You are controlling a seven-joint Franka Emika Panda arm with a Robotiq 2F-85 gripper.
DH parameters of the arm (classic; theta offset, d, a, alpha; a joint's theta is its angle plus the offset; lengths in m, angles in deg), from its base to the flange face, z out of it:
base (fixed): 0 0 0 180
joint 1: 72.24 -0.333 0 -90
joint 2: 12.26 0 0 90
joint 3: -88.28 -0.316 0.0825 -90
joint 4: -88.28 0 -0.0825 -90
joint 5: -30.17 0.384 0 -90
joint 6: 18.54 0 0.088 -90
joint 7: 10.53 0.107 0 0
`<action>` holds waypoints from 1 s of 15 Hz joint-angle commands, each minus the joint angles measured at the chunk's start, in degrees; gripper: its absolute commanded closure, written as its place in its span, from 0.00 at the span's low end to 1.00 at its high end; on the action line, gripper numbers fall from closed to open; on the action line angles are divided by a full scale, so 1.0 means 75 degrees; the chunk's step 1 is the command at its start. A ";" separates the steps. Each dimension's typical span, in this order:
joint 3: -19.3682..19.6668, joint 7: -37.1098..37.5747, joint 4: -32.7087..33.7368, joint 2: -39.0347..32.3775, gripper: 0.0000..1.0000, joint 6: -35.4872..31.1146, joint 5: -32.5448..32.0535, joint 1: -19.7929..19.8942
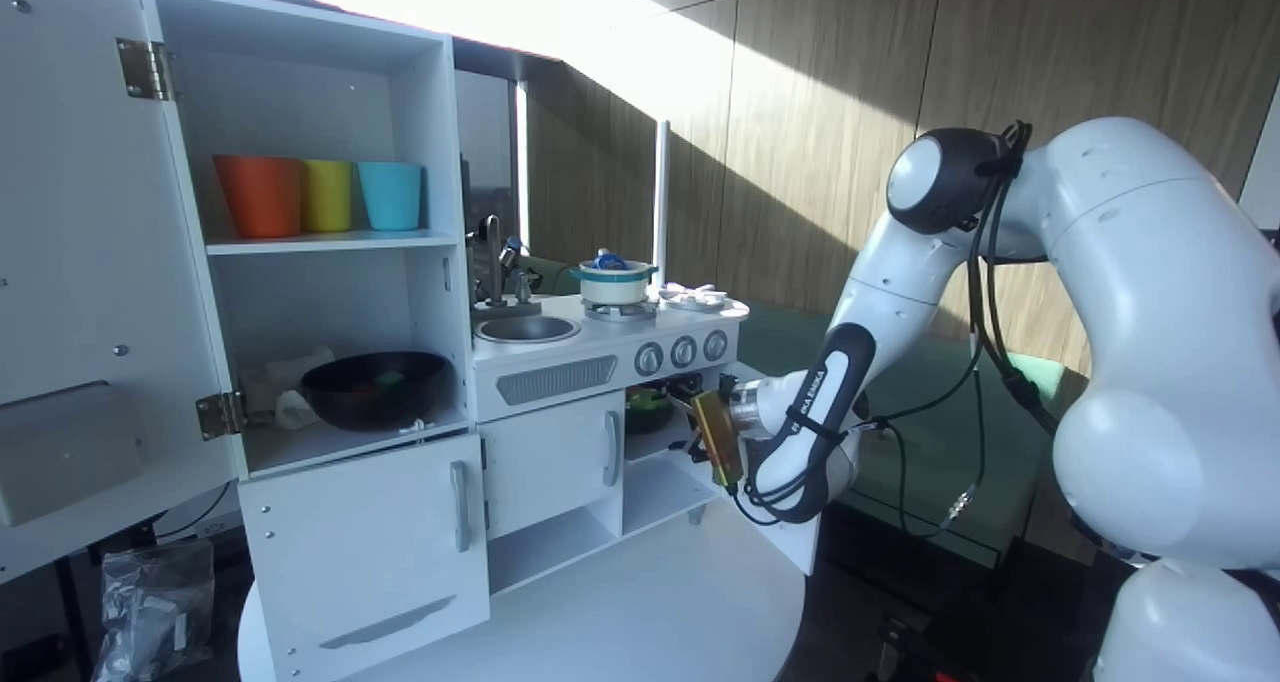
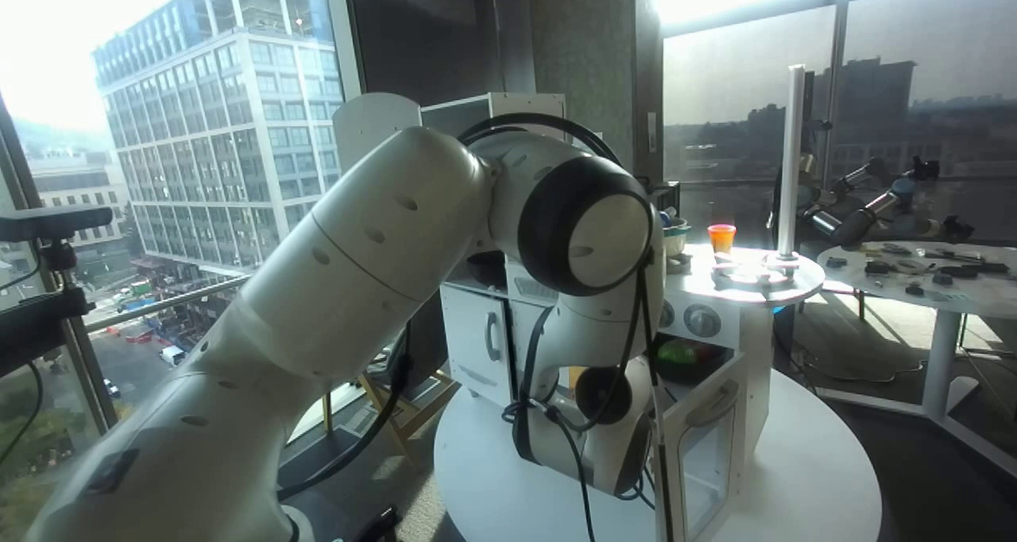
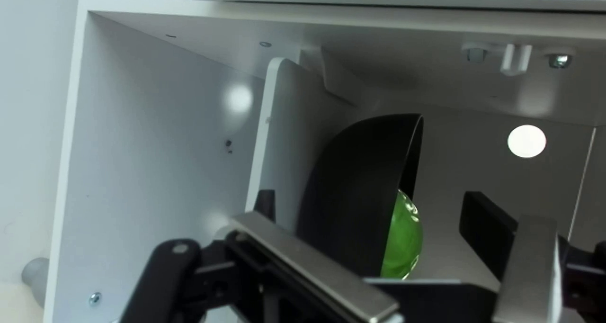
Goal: Put the bowl in the cabinet on the table
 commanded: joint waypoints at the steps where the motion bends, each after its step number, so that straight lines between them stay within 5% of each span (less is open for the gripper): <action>1: 0.0164 0.0520 0.0221 0.0183 0.00 -0.0070 -0.0039 -0.0222; 5: 0.0224 0.0546 0.0494 0.0062 0.00 0.0001 -0.0008 -0.0317; 6: 0.0247 0.0558 0.0549 0.0022 0.25 0.0031 0.0009 -0.0346; 8: 0.0301 0.0584 0.0675 -0.0034 0.32 0.0029 -0.0028 -0.0400; 15: 0.0482 0.0738 0.1153 -0.0363 0.82 -0.0075 -0.0109 -0.0462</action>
